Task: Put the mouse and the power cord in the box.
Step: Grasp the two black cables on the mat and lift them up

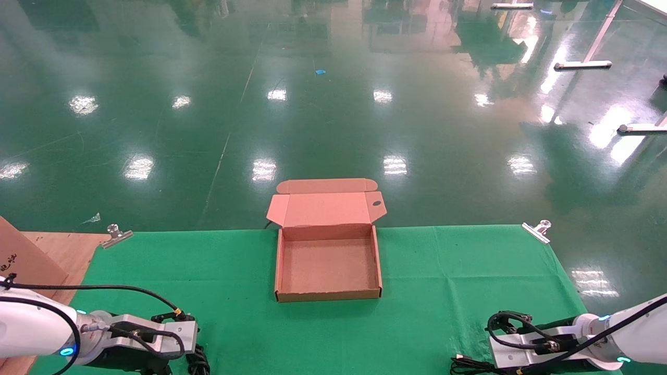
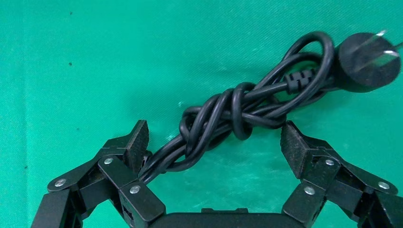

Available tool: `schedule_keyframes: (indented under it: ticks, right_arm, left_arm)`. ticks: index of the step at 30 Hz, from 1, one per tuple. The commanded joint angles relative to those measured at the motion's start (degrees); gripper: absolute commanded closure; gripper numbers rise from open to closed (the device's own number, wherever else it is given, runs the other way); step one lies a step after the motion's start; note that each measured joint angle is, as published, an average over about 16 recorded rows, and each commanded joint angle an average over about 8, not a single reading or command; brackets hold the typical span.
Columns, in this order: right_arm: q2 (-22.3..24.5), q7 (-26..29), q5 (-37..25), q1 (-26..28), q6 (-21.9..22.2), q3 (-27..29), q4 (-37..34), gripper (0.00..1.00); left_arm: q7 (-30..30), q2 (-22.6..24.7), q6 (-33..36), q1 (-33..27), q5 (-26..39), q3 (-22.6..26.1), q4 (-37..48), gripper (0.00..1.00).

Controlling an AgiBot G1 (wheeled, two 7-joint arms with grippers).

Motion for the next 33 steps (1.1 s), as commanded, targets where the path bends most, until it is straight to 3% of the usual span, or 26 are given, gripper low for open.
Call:
schedule_keyframes:
  ticks: [1,3,4,10,11,12,33]
  right_arm:
    - [-0.23,0.08,0.09,-0.36,1.41,0.07,-0.05,0.0]
    - [-0.16,0.15,0.33,-0.44,1.63,0.23,-0.16,0.05]
    - [-0.1,0.17,0.45,-0.47,1.65,0.32,-0.21,0.16]
    - [0.45,-0.07,0.96,-0.45,0.87,0.68,-0.31,0.91]
    - [0.53,-0.16,0.98,-0.42,0.67,0.69,-0.3,0.99]
    - [0.61,-0.24,1.01,-0.38,0.45,0.71,-0.29,1.0]
    - [1.48,-0.62,1.49,0.49,-2.85,1.06,-0.4,1.0]
  left_arm:
    - [0.14,0.21,-1.16,0.19,0.08,0.05,0.03,0.0]
    - [0.19,0.2,-1.33,0.3,-0.27,-0.2,0.13,0.0]
    - [0.23,0.17,-1.35,0.35,-0.47,-0.33,0.17,0.04]
    - [0.52,-0.04,-0.88,0.47,-1.23,-0.86,0.36,0.79]
    - [0.58,-0.06,-0.75,0.45,-1.24,-0.87,0.37,0.92]
    - [0.63,-0.08,-0.6,0.42,-1.25,-0.87,0.39,1.0]
    - [0.63,-0.29,1.92,0.08,-1.08,-0.75,0.93,1.0]
